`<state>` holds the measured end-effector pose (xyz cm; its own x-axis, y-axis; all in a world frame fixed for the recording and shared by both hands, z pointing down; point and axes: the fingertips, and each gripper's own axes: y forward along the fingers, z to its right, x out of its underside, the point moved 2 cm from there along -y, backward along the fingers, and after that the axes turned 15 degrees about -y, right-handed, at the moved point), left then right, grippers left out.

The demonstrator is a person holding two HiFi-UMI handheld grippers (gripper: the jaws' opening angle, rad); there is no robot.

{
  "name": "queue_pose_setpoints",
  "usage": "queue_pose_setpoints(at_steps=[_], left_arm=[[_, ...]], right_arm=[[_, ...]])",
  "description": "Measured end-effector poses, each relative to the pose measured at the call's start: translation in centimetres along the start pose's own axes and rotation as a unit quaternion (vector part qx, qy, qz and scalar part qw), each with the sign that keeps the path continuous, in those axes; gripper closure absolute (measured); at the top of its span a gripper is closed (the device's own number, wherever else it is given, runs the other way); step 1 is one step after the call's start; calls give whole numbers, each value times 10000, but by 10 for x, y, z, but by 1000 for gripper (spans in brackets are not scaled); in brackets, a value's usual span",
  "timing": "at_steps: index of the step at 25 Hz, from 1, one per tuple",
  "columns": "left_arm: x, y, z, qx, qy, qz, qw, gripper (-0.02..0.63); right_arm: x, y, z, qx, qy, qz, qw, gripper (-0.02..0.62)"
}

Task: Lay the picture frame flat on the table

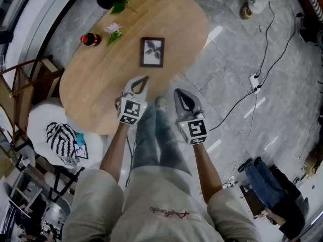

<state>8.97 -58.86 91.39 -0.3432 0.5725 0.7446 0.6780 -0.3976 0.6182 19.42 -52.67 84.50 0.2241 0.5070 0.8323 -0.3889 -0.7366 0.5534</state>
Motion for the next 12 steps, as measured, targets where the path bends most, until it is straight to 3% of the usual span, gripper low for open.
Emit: queue_pose_setpoints(at_steps=[12], left_arm=[[-58, -70, 40, 150, -142, 427, 9989, 604]], right_arm=[[-42, -45, -20, -45, -250, 186, 9995, 592]])
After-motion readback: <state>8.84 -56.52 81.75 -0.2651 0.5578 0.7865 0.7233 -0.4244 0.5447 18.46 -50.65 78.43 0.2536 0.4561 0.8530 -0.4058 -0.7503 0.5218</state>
